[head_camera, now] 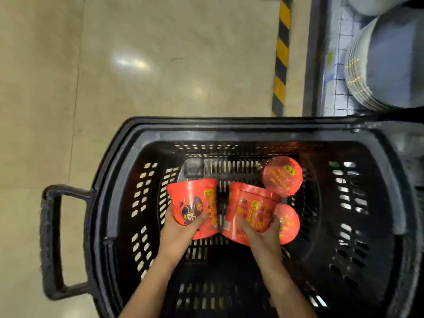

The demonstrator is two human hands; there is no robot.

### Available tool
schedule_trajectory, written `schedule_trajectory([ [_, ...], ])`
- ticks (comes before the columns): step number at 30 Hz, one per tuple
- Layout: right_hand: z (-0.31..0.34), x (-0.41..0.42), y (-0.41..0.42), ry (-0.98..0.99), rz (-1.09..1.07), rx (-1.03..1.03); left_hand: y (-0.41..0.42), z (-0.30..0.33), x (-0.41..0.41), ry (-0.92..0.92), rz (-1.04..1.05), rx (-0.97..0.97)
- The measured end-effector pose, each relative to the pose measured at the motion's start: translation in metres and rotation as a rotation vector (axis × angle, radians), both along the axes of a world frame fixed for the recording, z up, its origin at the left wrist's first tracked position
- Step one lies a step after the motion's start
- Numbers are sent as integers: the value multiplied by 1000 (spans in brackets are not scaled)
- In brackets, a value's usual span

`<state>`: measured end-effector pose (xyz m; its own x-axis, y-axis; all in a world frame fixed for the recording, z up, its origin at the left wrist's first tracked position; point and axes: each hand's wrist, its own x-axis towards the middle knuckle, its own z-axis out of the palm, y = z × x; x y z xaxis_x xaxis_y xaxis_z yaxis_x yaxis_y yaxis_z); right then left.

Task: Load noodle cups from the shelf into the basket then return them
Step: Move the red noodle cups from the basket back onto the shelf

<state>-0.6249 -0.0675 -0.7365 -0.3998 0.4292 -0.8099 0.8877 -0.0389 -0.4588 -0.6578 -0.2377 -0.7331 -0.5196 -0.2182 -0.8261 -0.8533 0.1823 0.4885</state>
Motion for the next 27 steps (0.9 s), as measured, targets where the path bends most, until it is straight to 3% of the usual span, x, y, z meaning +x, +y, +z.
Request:
schedule_trajectory([
  [10, 263, -9, 26, 206, -218, -134, 12, 262, -4, 163, 93, 178],
  [18, 448, 1, 33, 517, -305, -196, 19, 453, -1, 450, 80, 434],
  [27, 563, 52, 16, 885, -574, -135, 6, 551, 0, 565, -132, 606],
])
